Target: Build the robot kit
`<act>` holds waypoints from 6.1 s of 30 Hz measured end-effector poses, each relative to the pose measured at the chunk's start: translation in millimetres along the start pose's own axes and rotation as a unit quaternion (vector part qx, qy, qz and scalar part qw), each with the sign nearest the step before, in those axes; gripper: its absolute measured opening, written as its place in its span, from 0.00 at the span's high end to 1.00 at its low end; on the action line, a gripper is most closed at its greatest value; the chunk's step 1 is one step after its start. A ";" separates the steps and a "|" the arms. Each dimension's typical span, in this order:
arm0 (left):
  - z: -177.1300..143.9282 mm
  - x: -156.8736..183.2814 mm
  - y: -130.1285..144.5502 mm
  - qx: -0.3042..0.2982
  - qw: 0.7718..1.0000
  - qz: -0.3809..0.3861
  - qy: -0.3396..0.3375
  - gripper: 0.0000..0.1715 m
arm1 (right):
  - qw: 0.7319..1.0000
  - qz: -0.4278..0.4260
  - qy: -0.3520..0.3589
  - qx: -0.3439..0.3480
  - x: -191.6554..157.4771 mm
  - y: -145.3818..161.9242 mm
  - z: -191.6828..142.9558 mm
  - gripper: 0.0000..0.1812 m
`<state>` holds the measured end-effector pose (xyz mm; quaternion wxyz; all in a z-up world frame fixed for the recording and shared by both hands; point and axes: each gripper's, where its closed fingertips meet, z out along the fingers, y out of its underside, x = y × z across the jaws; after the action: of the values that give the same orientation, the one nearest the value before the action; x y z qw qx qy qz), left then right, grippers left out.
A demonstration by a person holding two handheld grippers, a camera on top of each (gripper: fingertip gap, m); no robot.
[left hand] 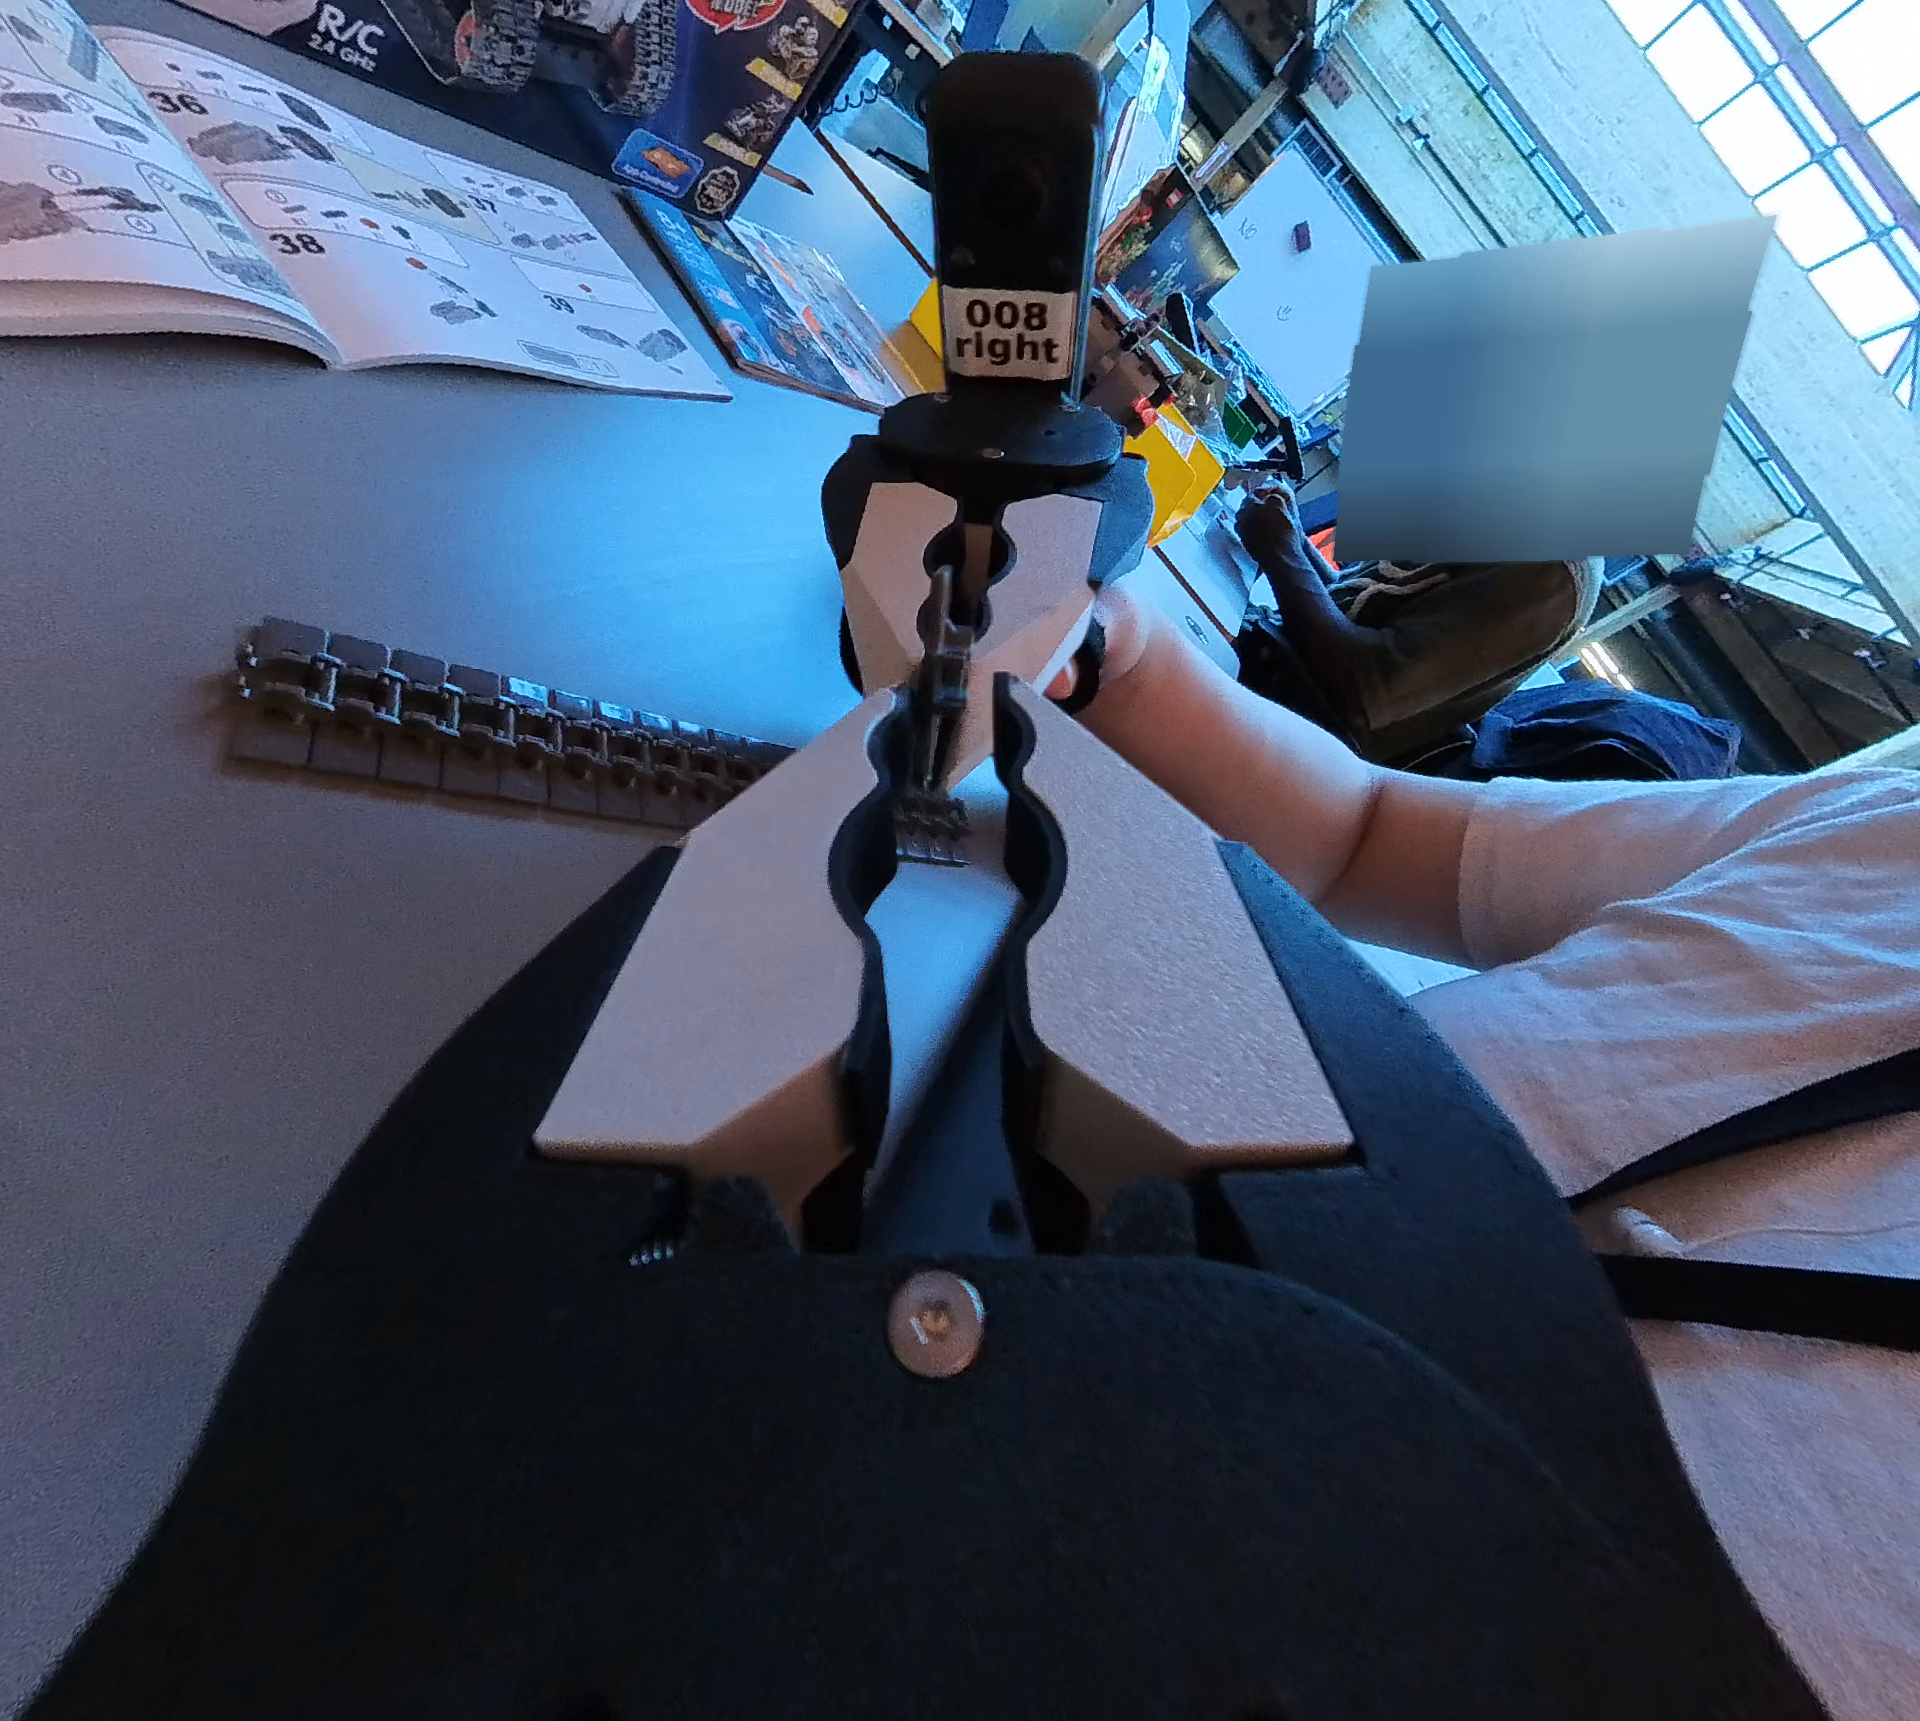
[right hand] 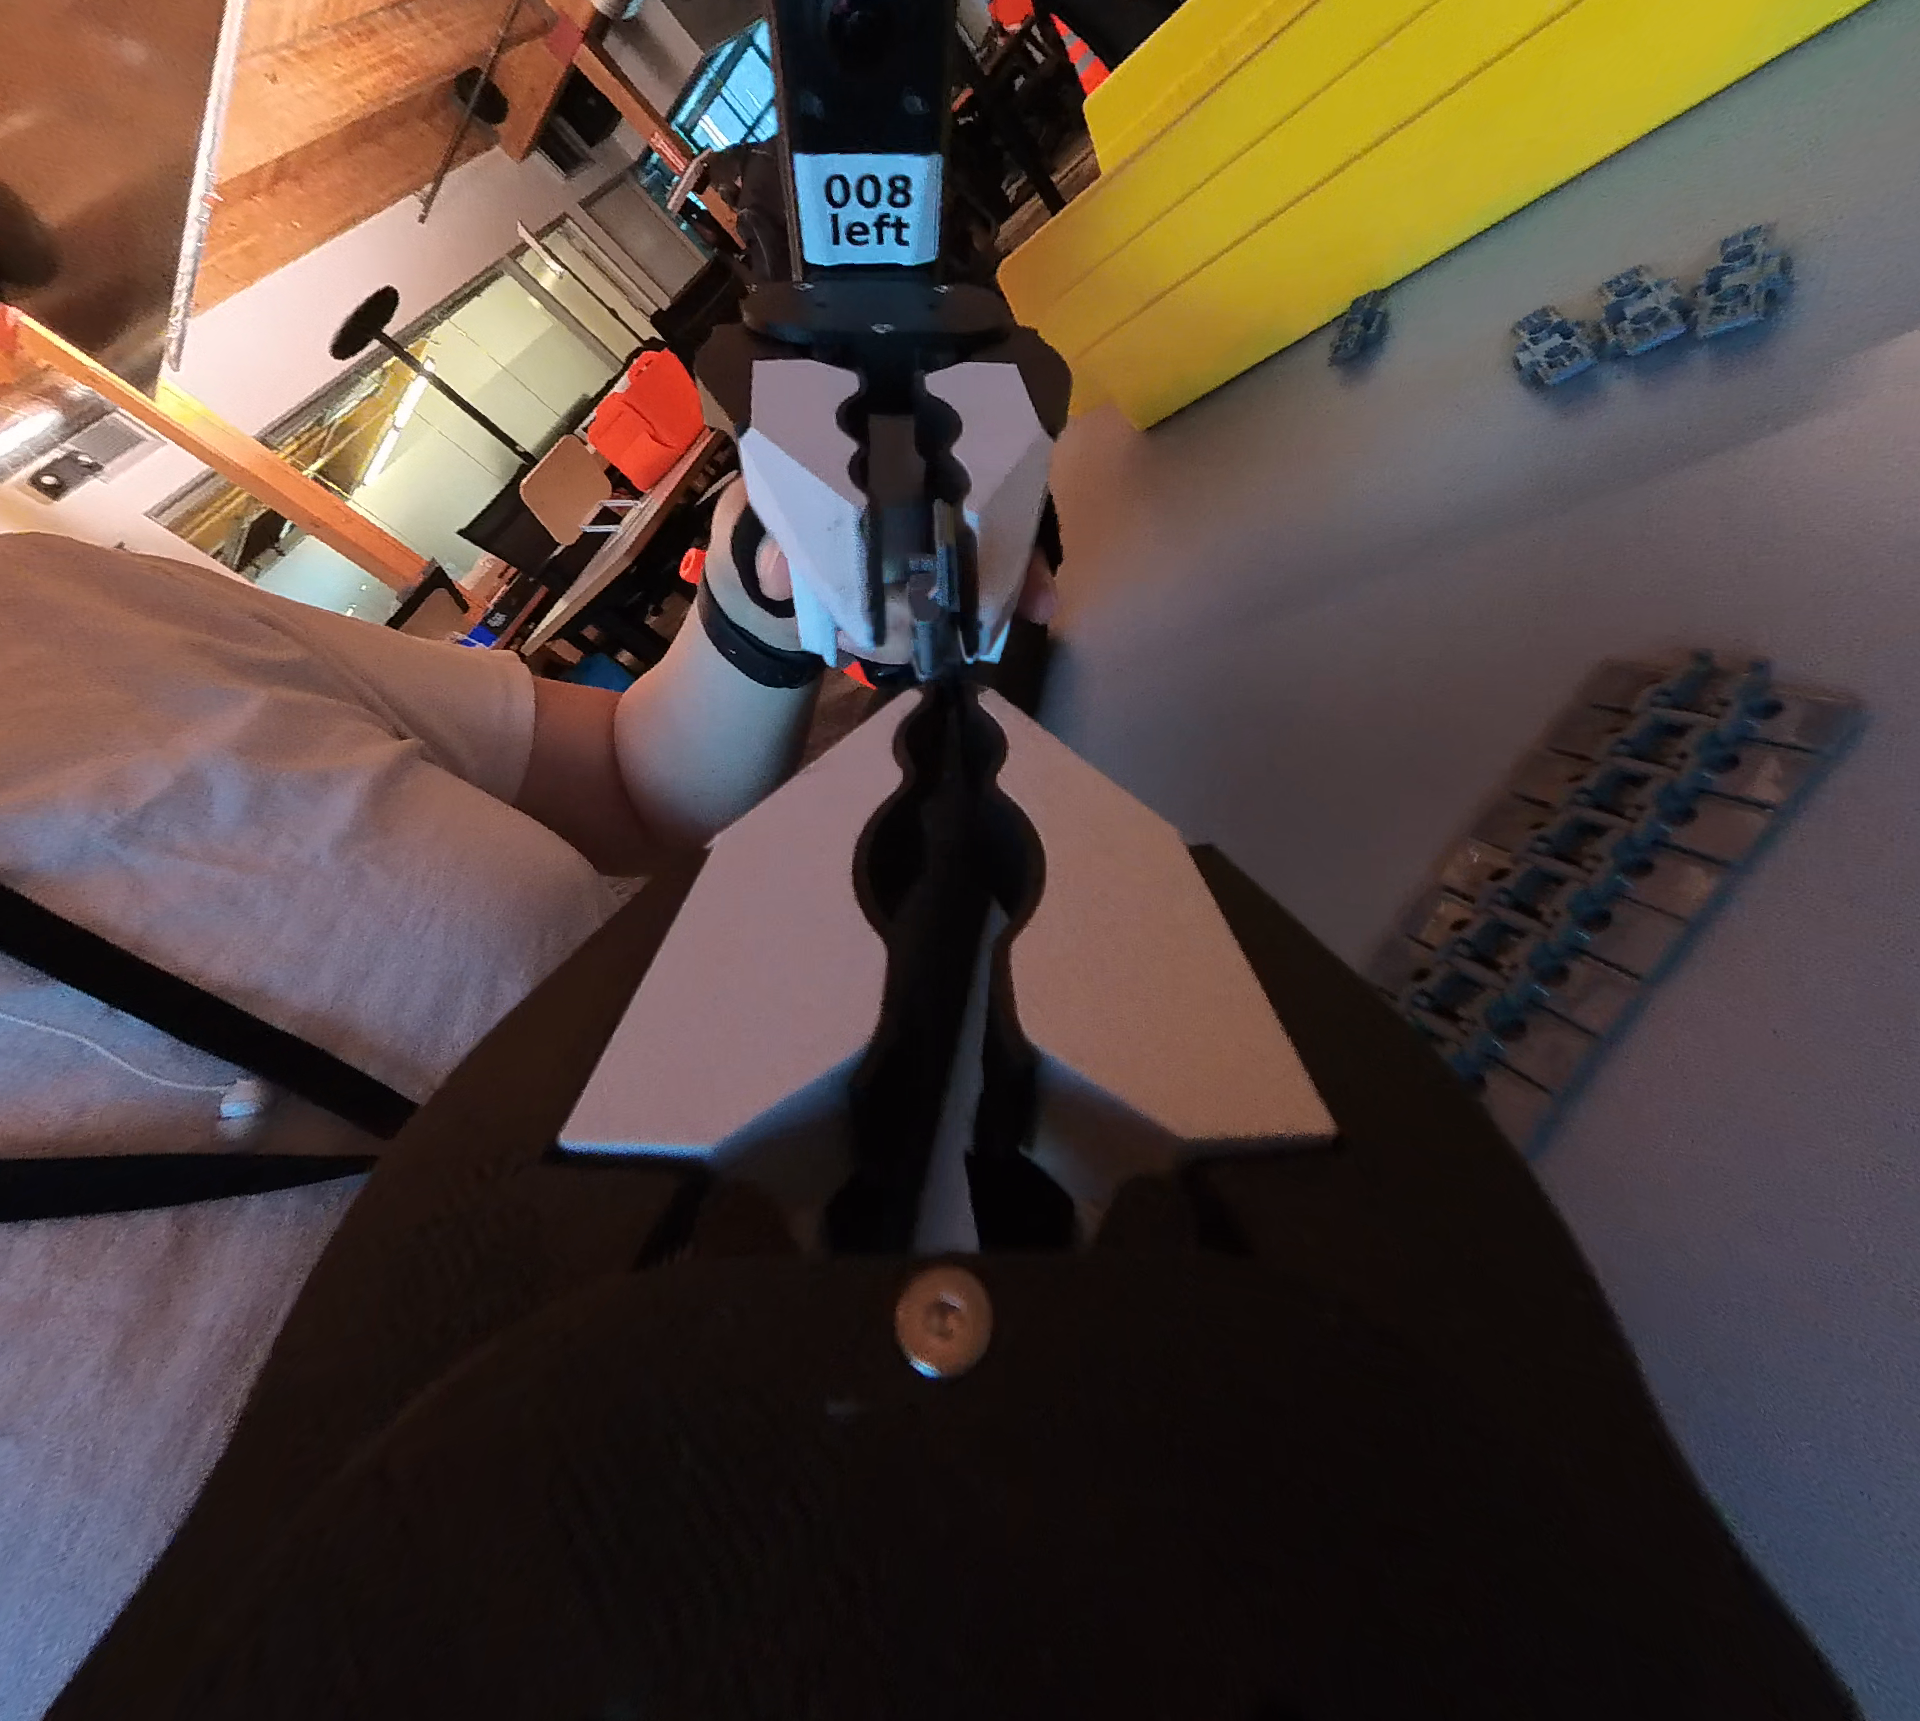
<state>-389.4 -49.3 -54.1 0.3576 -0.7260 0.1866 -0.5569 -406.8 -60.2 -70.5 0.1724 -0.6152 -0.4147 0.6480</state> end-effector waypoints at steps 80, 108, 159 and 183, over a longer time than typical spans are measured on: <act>-35.2 -80.3 21.8 -0.128 0.980 -0.150 0.007 0.97 | 0.872 -0.368 0.305 -0.109 72.6 4.4 22.7 0.86; -30.5 -66.4 28.6 -0.138 0.988 -0.060 -0.017 0.96 | 0.975 -0.159 0.155 0.007 57.1 -13.6 9.3 0.83; -14.8 -32.4 35.6 -0.138 0.982 0.108 -0.070 0.95 | 0.997 -0.014 -0.065 -0.049 18.7 6.0 16.9 0.94; -16.6 -39.3 32.2 -0.130 0.990 0.031 -0.045 0.95 | 0.991 0.060 -0.073 -0.098 27.0 24.9 16.5 0.97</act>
<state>-413.1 -49.9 -102.0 0.2852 -0.7846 0.2637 -0.4833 -420.2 -60.6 -108.5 0.0412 -0.6043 -0.4496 0.6564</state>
